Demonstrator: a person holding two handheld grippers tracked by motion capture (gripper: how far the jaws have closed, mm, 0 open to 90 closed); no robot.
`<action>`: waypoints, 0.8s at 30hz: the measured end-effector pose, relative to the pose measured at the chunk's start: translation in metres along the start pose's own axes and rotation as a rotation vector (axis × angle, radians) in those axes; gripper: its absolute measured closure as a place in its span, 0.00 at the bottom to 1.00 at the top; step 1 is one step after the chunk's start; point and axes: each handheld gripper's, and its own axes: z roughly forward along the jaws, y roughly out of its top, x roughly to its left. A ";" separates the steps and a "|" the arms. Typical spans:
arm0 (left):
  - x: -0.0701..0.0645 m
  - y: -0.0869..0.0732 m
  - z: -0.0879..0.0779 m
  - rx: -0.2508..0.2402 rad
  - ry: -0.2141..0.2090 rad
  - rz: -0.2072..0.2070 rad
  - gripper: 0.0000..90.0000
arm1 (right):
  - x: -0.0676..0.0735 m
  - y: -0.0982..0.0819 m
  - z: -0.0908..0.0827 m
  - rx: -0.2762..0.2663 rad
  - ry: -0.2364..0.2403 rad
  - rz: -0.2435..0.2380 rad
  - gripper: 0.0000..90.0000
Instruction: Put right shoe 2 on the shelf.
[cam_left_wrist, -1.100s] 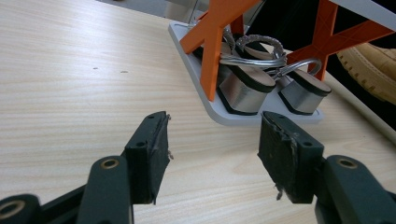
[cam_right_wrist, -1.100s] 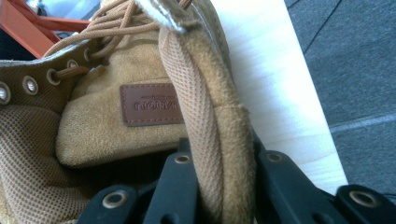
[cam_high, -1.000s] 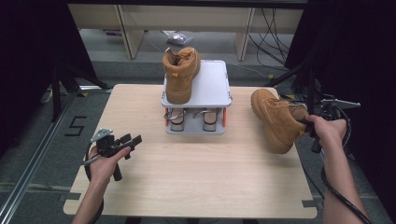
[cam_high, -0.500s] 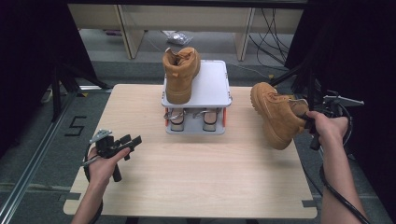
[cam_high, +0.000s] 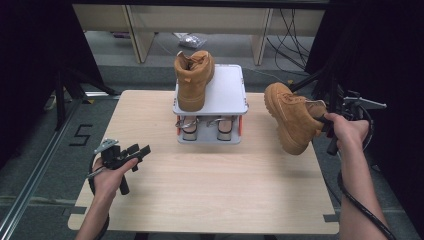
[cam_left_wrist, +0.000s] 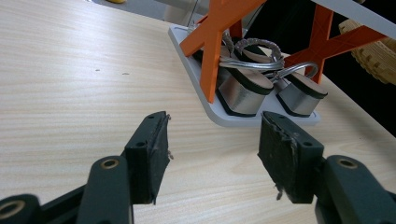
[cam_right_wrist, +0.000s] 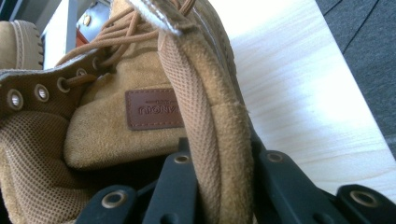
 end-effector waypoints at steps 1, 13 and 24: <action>0.000 0.000 0.000 0.000 0.000 -0.001 0.46 | 0.003 0.001 -0.001 0.010 -0.005 0.030 0.92; -0.001 0.000 -0.001 0.002 -0.002 0.005 0.46 | 0.017 0.006 -0.002 0.019 0.006 0.029 0.92; -0.001 -0.001 0.000 0.005 -0.001 0.007 0.46 | 0.025 0.007 0.004 -0.034 0.043 0.034 0.92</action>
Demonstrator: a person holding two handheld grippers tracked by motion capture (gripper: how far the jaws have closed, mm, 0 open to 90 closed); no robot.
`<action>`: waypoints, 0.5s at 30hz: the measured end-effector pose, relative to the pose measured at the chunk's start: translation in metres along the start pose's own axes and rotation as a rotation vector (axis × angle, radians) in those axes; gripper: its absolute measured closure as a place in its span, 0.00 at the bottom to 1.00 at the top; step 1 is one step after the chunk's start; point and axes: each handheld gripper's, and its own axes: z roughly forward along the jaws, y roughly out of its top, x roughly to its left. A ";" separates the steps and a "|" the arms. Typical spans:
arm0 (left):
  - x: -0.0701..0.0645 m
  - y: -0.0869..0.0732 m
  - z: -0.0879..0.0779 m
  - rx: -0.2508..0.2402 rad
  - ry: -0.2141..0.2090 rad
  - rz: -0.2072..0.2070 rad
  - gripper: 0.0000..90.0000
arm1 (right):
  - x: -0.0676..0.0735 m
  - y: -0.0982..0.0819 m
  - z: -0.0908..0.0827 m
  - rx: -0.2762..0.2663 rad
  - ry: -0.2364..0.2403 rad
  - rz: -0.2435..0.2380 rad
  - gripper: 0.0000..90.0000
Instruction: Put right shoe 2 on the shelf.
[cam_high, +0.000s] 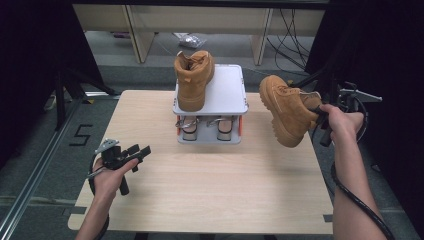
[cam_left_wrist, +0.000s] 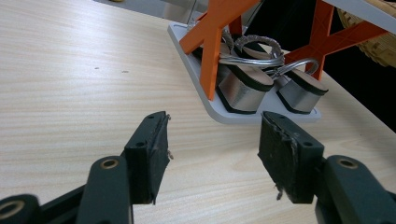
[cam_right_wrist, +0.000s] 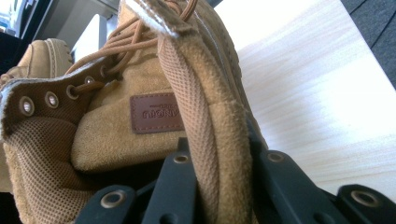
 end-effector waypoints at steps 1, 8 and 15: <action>0.000 0.000 0.000 -0.001 -0.001 0.000 0.46 | 0.002 0.001 -0.001 0.021 -0.007 0.012 0.92; 0.000 0.000 0.000 0.000 0.000 0.003 0.46 | 0.009 0.003 -0.004 0.027 -0.020 -0.008 0.92; -0.001 0.001 0.000 -0.002 -0.001 0.008 0.46 | 0.016 0.004 -0.003 0.015 -0.008 0.000 0.92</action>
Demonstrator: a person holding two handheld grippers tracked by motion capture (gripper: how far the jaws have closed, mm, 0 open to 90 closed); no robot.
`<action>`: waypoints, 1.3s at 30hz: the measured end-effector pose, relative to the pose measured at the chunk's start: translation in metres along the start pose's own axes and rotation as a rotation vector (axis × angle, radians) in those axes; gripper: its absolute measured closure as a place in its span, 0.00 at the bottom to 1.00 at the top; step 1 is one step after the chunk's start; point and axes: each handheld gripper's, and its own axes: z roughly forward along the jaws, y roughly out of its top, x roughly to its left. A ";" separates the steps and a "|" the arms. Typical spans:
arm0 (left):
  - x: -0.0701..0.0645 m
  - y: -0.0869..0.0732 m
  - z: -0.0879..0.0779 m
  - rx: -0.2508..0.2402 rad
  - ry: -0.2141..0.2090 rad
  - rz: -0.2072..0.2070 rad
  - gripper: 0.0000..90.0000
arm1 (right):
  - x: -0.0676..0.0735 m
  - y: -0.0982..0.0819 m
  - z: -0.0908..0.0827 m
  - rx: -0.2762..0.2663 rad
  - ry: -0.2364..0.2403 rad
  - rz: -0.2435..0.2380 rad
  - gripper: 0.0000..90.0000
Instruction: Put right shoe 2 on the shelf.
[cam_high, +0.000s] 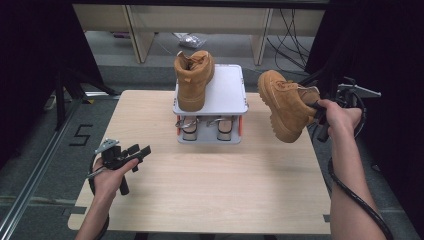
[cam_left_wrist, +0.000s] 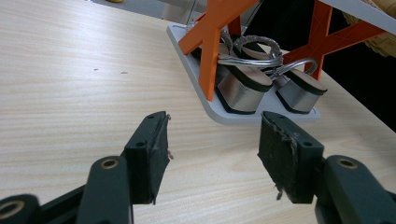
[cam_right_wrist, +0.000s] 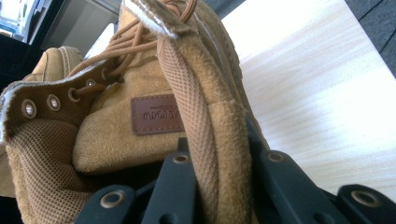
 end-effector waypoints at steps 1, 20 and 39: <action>0.000 0.000 0.000 0.000 0.000 0.000 0.46 | 0.001 0.000 0.001 -0.004 0.004 0.003 0.92; 0.001 0.001 -0.001 -0.004 0.004 -0.001 0.46 | 0.017 0.002 0.002 -0.019 0.040 -0.007 0.91; 0.002 0.002 -0.003 -0.011 0.002 -0.001 0.47 | 0.036 0.005 0.003 -0.037 0.072 -0.030 0.91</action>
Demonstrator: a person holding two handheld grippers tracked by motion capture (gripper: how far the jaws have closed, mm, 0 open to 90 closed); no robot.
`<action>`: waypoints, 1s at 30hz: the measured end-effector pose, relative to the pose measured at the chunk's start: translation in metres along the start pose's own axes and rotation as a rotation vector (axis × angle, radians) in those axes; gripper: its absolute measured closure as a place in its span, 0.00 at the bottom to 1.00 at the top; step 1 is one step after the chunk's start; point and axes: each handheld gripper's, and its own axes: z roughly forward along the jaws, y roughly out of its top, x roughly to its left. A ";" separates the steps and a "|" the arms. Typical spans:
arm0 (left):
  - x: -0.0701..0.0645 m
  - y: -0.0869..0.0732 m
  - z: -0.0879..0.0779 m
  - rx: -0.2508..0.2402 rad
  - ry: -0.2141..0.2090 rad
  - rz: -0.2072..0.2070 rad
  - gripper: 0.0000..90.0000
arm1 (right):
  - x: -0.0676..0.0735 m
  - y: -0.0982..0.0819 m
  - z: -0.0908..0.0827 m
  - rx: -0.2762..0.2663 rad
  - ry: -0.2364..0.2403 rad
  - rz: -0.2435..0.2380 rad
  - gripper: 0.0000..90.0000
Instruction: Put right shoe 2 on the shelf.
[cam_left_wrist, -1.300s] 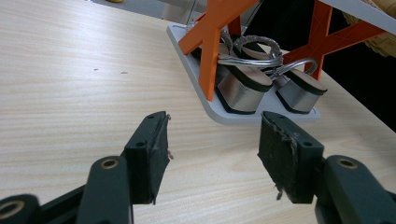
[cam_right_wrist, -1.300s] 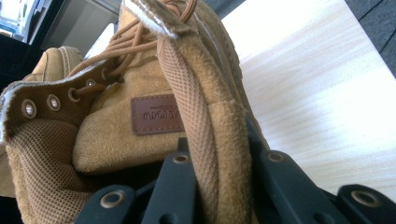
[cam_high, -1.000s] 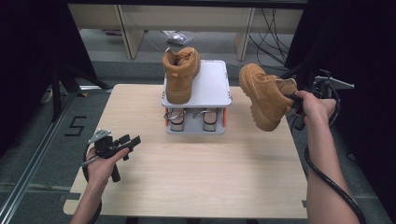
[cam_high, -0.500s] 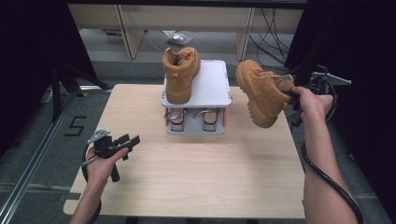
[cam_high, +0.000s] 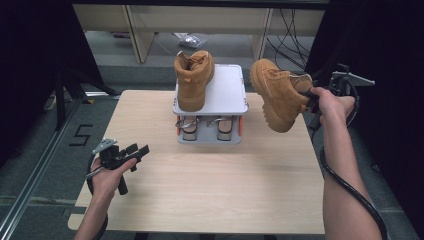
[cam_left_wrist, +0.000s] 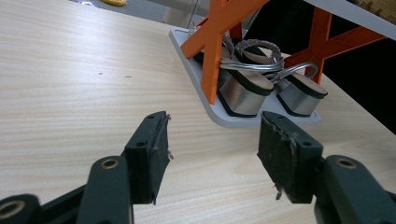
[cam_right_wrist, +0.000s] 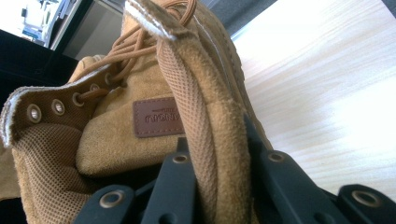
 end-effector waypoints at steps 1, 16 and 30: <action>0.000 0.000 0.000 0.001 0.000 0.001 0.47 | 0.002 0.000 0.000 0.003 0.001 0.004 0.91; 0.000 0.001 -0.001 -0.001 0.004 0.002 0.47 | 0.026 0.001 0.008 -0.006 0.009 -0.004 0.91; 0.002 0.001 -0.002 -0.006 0.005 0.004 0.47 | 0.051 -0.001 0.023 0.015 -0.012 -0.021 0.90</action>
